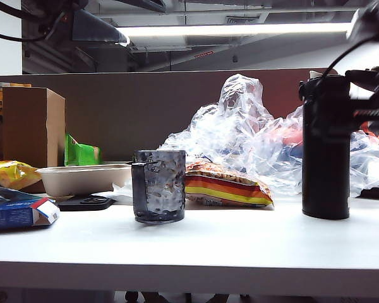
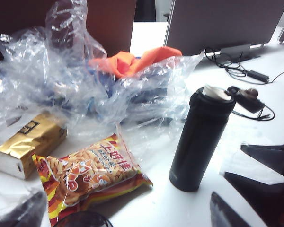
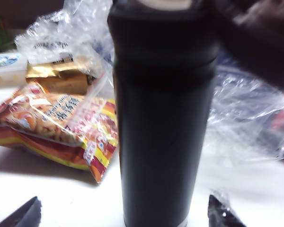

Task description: Pick up the black thermos, pour some water into the cup, then place the black thermos back on the table.

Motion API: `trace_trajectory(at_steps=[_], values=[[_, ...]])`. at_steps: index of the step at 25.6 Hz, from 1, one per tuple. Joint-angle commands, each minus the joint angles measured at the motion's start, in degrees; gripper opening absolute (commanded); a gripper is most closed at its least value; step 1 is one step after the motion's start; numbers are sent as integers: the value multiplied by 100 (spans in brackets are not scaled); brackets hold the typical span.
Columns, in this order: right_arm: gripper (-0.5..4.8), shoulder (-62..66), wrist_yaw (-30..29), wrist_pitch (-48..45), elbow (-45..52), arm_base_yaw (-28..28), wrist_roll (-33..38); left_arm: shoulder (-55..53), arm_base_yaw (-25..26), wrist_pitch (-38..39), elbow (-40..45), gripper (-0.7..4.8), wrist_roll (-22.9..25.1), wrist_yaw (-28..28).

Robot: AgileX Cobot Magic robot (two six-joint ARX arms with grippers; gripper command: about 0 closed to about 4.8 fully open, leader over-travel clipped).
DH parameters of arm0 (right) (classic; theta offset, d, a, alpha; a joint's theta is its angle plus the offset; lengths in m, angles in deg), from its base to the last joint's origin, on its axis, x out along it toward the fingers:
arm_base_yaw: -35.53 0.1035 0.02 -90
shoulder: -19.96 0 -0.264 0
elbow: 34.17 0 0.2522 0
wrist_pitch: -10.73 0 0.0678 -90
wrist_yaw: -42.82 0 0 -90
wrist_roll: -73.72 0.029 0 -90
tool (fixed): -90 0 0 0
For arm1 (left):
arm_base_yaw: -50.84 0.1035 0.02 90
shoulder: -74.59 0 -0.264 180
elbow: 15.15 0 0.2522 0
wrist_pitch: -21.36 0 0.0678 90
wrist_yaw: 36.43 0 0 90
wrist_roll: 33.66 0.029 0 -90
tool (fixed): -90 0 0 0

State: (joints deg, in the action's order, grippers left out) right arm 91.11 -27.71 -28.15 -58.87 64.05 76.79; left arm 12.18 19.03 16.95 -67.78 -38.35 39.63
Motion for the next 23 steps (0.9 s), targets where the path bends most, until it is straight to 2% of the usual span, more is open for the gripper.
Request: trace_trajectory(at_steps=[1,5,8,14,19,23], values=[[479,885,142,-1158,-164,-63,-15,2,9,52,-39,479,20,-22],[479,1878,468,-1978,-444,-63,-33,2,9,166,-39,479,20,-24],[479,2315,555,-2264,-658,-63,-33,2,9,227,-39,479,20,-22],[479,2677,688,-2260,-1003,-63,-223,2,9,363,-39,479,20,-24],[479,2688,1276,-2173,-1102,-70,-577,4,9,472,-39,479,20,-26],[479,2688,1314,-1934,-1154,-144,-573,9,9,509,-39,479,17,-26]])
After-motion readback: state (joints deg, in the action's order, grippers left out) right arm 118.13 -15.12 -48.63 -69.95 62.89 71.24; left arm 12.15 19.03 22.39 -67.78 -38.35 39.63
